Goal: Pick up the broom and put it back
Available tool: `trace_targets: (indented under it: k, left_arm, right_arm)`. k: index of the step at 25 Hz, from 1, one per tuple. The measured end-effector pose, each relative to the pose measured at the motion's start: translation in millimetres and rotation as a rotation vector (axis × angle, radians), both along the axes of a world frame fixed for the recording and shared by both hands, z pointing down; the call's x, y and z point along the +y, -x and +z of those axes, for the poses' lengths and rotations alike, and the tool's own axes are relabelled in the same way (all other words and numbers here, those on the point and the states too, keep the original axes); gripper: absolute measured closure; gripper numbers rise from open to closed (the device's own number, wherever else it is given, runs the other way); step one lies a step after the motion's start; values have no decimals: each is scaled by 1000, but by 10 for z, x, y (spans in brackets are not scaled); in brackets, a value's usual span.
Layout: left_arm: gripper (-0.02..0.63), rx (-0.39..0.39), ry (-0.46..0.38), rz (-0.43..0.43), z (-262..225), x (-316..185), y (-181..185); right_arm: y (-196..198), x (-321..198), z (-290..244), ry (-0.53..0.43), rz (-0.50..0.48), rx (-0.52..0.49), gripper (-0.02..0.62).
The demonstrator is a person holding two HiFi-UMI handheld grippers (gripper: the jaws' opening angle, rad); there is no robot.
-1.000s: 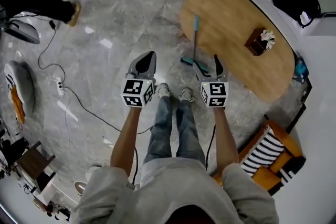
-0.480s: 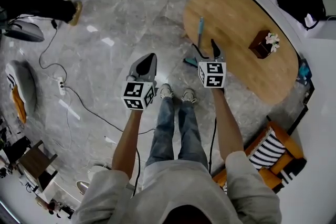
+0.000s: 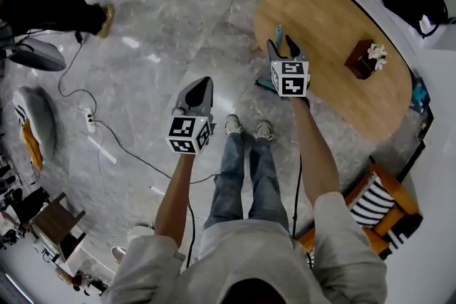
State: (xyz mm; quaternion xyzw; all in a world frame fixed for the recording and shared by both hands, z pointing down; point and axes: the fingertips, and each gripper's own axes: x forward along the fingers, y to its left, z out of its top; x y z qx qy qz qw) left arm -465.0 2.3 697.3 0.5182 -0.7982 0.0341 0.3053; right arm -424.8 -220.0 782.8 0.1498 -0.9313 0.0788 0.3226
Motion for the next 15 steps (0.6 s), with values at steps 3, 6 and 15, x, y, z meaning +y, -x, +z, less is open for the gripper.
trace_targets:
  k: [3, 6, 15]
  left_arm:
    - [607, 4, 4, -1, 25, -8, -5]
    - [607, 4, 1, 4, 24, -31, -8]
    - [607, -6, -9, 14, -77, -77, -45]
  right_arm:
    - [18, -39, 3, -18, 2, 4, 457]
    - [5, -43, 33, -31, 1, 16, 511]
    - [-297, 192, -159, -42, -8, -19, 508]
